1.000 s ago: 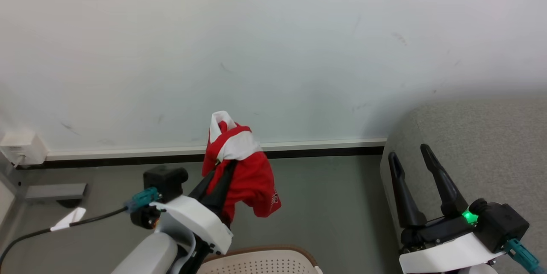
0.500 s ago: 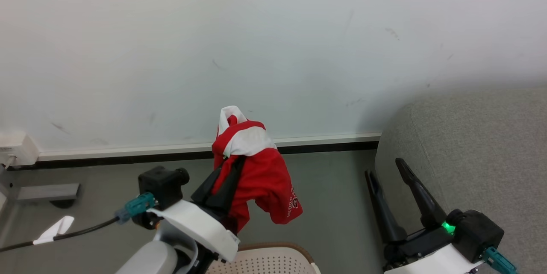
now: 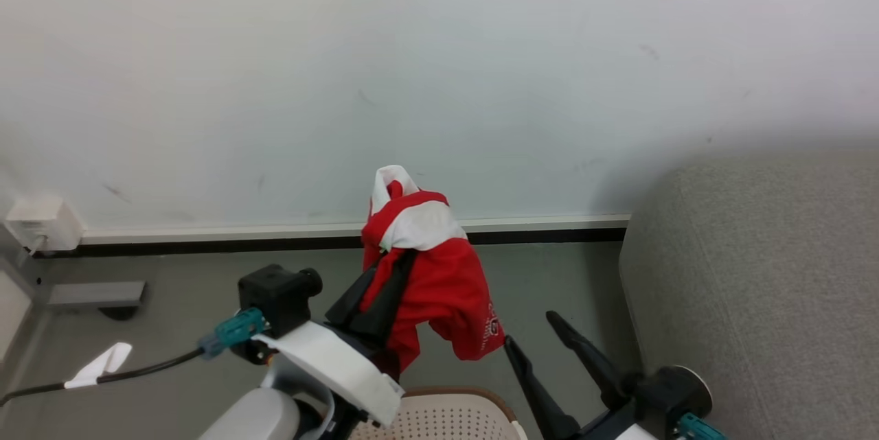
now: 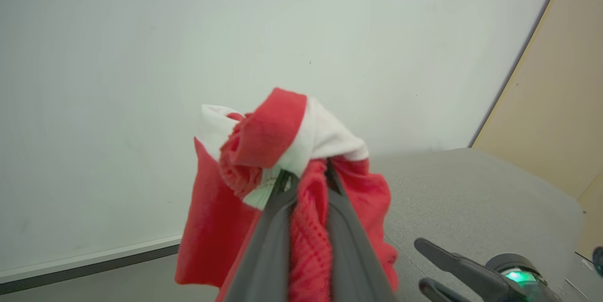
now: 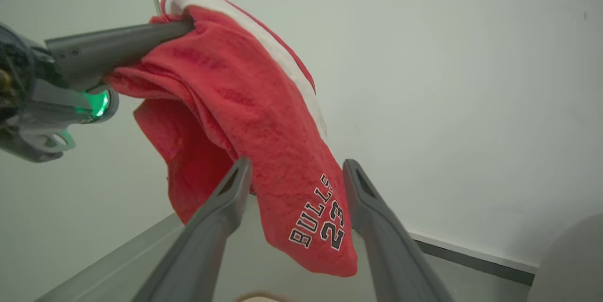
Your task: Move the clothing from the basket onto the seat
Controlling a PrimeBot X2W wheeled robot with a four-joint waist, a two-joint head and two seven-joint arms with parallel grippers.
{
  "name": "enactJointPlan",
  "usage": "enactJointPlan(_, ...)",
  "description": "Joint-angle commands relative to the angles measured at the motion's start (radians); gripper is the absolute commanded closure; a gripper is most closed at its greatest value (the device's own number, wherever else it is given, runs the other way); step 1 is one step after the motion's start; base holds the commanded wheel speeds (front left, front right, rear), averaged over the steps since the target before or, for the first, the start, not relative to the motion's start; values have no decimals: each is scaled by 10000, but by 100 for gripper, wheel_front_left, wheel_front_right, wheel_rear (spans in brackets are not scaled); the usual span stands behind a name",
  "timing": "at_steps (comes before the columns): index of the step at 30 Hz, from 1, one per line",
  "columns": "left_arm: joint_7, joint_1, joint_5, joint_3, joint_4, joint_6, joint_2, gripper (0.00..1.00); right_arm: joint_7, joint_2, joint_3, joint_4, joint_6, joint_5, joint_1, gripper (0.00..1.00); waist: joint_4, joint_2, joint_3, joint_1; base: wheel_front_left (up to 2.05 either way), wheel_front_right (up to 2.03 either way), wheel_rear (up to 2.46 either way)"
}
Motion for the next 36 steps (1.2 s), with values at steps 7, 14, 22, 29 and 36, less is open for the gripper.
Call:
enactJointPlan(7,119,-146,0,-359,-214,-157,-331,100,6,-80,897,1495,-21,118,-957,0,526,0,35,0,0,0,0)
enactJointPlan(14,248,-188,58,-852,-187,-311,-663,100,6,82,1126,2635,-21,110,-1602,0,1111,0,32,0,0,0,0)
enactJointPlan(22,435,18,-78,-1467,112,-564,-1076,100,6,262,1114,3066,-21,81,-1850,0,1627,0,-18,0,0,0,0)
enactJointPlan(29,379,114,-179,-1544,282,-574,-1126,100,6,362,1118,2945,-21,293,-1769,100,1761,0,-54,0,0,0,0)
enactJointPlan(36,270,189,-276,-1395,461,-470,-980,100,5,368,896,2634,-21,418,-1587,100,1560,0,-41,0,0,0,0)
